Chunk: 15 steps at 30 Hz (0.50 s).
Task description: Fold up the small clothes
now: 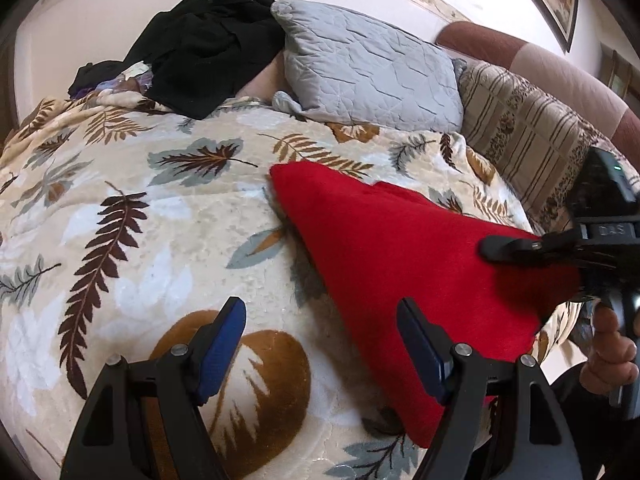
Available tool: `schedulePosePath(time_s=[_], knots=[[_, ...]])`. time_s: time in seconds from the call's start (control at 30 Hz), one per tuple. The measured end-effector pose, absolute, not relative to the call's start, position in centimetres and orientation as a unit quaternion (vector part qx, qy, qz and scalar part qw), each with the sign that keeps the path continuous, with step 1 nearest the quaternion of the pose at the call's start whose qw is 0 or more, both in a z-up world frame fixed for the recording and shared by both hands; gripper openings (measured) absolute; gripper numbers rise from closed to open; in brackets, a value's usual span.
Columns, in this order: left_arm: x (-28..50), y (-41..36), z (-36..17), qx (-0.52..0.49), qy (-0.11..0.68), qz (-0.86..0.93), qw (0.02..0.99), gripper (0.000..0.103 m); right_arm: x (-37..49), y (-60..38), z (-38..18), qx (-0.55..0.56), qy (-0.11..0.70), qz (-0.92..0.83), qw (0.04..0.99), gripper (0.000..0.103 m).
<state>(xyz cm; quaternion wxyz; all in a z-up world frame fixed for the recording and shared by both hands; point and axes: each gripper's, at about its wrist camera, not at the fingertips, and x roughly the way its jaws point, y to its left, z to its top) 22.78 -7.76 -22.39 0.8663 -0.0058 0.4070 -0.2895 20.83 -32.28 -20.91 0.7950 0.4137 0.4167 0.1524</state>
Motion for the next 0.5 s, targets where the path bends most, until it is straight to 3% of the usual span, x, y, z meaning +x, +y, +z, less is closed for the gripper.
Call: schedulePosePath(time_s=[0.23, 0.5], knots=[[22.3, -8.4, -21.6, -0.011, 0.393, -0.303, 0.868, 0.078, 15.7, -36.3, -18.8, 0.398, 0.364, 0.105, 0.836, 0.006], [21.1, -11.3, -22.0, 0.032, 0.392, -0.316, 0.863, 0.078, 15.1, -39.7, -25.9, 0.468, 0.437, 0.064, 0.765, 0.008]])
